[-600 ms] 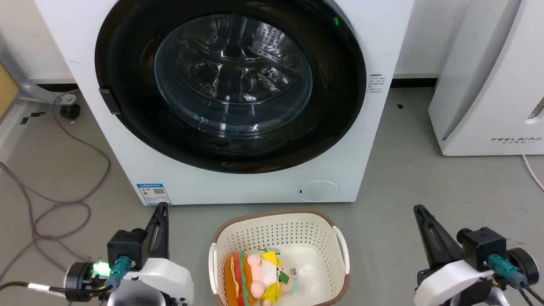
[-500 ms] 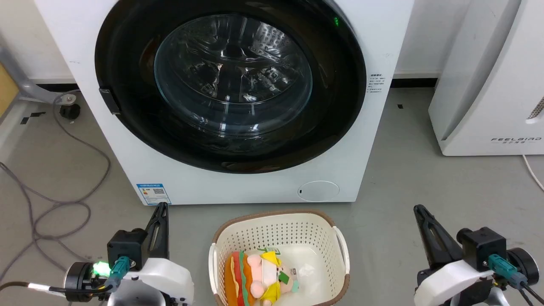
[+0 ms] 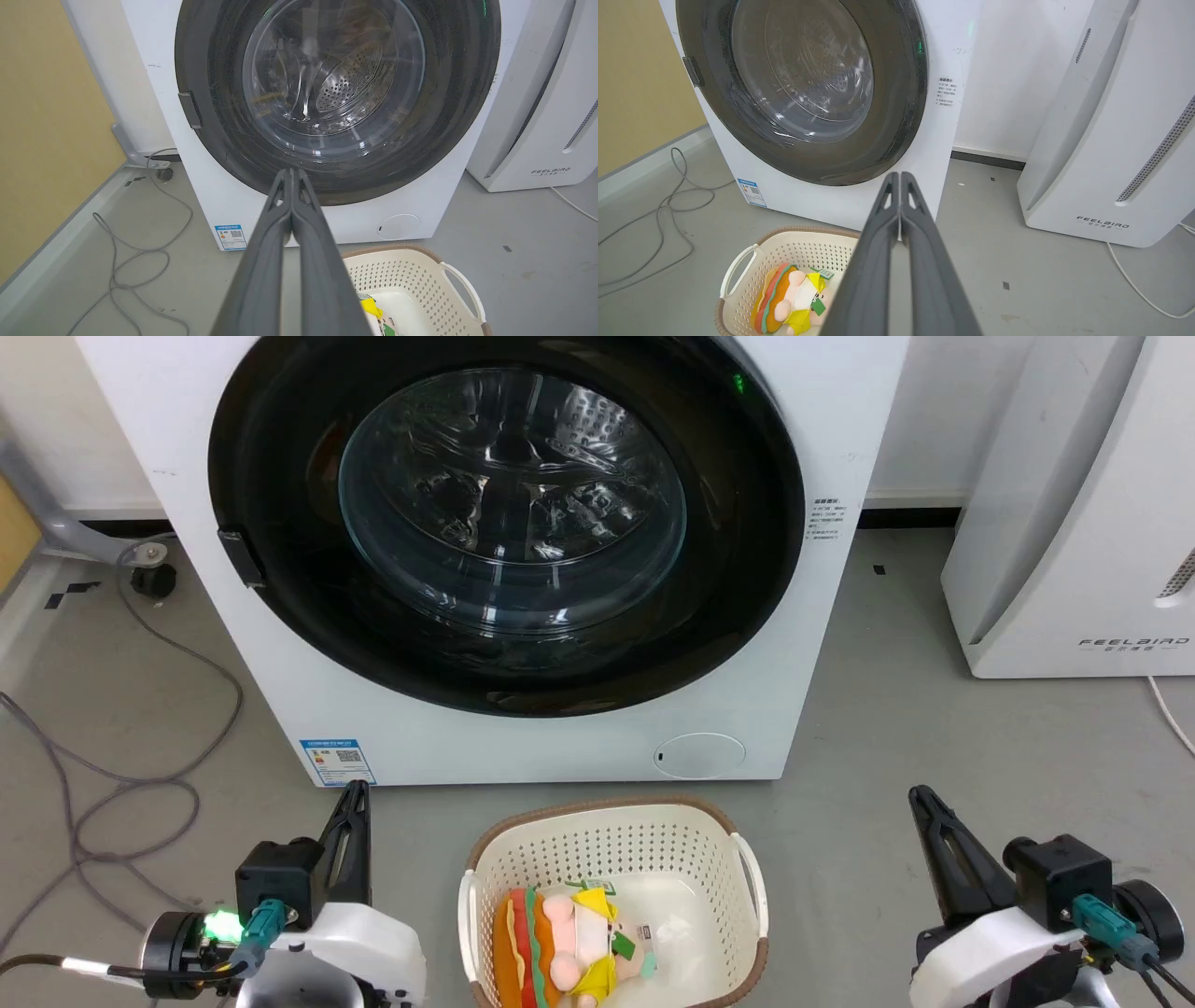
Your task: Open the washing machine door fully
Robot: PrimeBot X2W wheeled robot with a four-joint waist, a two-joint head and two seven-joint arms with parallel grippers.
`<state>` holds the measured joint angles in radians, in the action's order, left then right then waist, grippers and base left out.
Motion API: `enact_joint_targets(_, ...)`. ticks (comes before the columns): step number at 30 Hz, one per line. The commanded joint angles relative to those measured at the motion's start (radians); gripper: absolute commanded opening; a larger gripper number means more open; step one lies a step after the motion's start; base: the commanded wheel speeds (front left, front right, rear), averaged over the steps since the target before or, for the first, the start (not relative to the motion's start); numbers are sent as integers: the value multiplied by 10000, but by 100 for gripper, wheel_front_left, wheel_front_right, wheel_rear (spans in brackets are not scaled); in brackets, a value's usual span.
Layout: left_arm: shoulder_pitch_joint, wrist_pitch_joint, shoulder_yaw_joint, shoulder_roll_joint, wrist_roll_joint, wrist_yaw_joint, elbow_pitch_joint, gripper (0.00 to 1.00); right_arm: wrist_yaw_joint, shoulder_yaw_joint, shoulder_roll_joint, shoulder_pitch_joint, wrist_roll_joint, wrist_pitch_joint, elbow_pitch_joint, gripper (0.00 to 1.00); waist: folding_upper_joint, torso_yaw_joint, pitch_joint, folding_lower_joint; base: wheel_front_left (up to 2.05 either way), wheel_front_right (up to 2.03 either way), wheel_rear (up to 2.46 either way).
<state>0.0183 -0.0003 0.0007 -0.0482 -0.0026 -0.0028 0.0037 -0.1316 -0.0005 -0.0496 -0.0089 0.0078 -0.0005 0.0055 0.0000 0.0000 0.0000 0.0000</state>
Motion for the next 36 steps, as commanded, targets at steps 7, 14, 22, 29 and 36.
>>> enact_joint_targets(7,3,-3,5,2,-3,-1,12,100,0,-2,0,-1,7,-5,4,100,0,0,1,0,0,0,0)
enact_joint_targets(14,8,-139,-58,1,-60,90,19,100,0,-84,0,8,184,-141,-57,100,0,2,17,0,0,0,0)
enact_joint_targets(22,6,-285,-120,0,-119,169,-10,100,1,-186,-1,22,513,-286,-174,100,0,3,31,0,0,0,0)
enact_joint_targets(29,0,-431,-175,-2,-168,229,-44,100,2,-234,-1,46,902,-433,-259,100,0,11,44,0,0,0,0)
enact_joint_targets(36,-6,-578,-230,-3,-222,296,-60,100,2,-262,-1,52,1660,-579,-214,100,0,21,59,0,0,0,0)
